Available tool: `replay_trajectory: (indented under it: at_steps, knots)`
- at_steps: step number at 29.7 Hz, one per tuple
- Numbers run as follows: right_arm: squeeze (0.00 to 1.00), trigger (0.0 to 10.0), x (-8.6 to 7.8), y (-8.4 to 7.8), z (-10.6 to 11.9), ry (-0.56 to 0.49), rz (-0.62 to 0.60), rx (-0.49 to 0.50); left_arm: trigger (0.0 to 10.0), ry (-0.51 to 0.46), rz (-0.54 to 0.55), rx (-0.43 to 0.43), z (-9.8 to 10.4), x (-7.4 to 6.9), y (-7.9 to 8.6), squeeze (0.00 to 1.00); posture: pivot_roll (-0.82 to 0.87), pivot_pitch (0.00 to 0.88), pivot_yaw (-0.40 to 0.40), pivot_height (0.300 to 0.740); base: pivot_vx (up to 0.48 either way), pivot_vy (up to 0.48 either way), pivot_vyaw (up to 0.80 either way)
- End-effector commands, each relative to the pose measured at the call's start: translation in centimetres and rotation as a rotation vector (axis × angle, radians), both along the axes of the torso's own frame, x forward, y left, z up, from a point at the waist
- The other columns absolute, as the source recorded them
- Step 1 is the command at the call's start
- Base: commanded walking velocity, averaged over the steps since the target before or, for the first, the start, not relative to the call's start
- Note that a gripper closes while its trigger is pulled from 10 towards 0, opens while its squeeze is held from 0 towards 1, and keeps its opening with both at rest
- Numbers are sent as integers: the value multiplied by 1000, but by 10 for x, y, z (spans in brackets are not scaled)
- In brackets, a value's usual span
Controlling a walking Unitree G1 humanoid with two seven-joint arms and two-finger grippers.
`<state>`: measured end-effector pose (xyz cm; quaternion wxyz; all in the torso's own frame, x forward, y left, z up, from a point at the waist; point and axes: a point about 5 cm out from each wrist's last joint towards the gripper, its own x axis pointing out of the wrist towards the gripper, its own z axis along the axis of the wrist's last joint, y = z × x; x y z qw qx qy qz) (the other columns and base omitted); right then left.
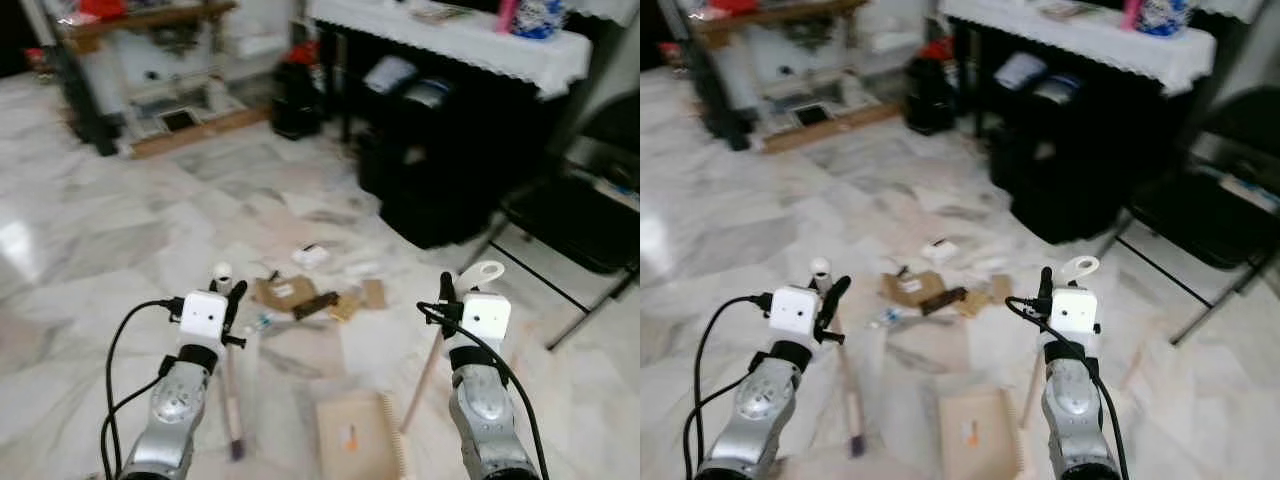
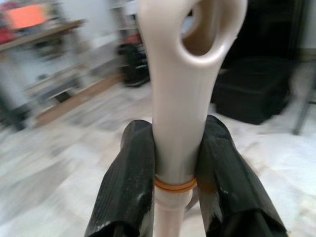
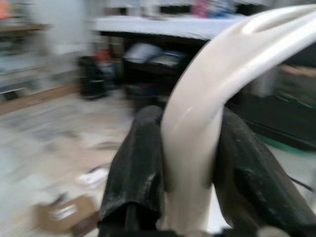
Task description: Sweep floor
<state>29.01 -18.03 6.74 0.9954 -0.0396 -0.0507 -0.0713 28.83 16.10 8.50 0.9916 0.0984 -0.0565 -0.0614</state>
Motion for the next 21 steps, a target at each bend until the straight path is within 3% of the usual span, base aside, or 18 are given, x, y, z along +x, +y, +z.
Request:
replay_trajectory:
  at_steps: [1, 21]
  knots:
    - [0, 10000, 2, -6, 9, -40, -11, -22, 10000, -56, -35, -4, 12, 2, -10, 0, 49, 0, 28, 740, 322, 0, 0]
    - [0, 10000, 6, -4, 10, -39, -6, -27, 10000, -72, -28, -3, 16, 4, -8, 0, 55, 0, 26, 740, 333, 0, 0]
